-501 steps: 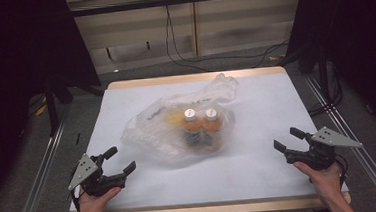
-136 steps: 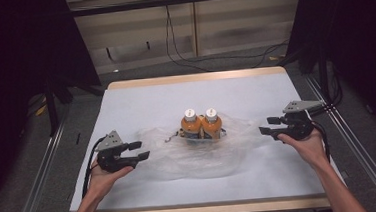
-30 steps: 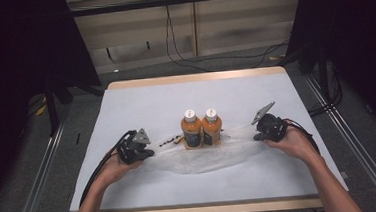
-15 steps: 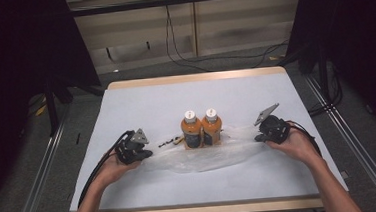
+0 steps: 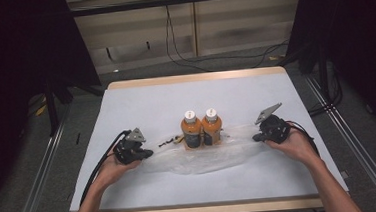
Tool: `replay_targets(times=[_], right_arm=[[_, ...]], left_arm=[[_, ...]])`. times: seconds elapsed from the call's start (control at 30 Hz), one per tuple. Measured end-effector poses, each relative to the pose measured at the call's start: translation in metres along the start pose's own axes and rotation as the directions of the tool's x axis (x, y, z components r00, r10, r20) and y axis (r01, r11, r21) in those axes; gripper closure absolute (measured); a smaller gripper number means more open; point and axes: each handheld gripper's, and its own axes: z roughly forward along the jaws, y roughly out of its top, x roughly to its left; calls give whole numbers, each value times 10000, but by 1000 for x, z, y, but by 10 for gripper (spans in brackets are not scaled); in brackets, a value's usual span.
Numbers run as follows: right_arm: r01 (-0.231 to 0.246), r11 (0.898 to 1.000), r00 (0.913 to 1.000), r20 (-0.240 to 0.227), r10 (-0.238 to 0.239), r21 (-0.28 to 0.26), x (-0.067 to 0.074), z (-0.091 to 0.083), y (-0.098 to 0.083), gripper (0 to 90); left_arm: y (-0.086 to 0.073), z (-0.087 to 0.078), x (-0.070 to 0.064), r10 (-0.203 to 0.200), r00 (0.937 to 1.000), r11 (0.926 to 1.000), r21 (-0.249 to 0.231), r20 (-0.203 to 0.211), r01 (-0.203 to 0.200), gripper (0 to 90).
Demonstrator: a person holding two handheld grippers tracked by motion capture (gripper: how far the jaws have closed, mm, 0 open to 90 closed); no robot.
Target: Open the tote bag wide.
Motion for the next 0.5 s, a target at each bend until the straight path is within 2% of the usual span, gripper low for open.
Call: replay_targets(times=[0.03, 0.07, 0.1, 0.13, 0.2, 0.37, 0.5], right_arm=[[54, 10000, 10000, -8, -54, -72, 0, 0, 0, 900], [26, 9992, 9999, -96, -30, -407, 1, -2, 0, 900], [15, 9985, 9998, -205, -26, -542, 1, -3, 0, 900], [15, 9985, 9998, -205, -26, -542, 1, -3, 0, 900], [-17, 9960, 9997, -226, -3, -896, 3, -7, 1, 900], [-249, 9854, 9984, -546, 159, -1684, 1, -13, 4, 900], [-249, 9778, 9972, -739, 97, -2078, 3, -17, 6, 900]], left_arm=[[1, -1, 0, -51, 9999, 9999, -154, 156, 53, 900], [2, -2, -2, -110, 9997, 9992, -372, 218, 118, 900], [5, -5, -2, -194, 9990, 9969, -758, 395, 224, 898], [5, -5, -2, -194, 9990, 9969, -758, 395, 224, 890], [7, -7, -3, -371, 9975, 9927, -1127, 608, 438, 886], [10, -12, -8, -420, 9981, 9858, -1608, 457, 488, 883], [13, -18, -9, -451, 9972, 9716, -2297, 590, 575, 882]])
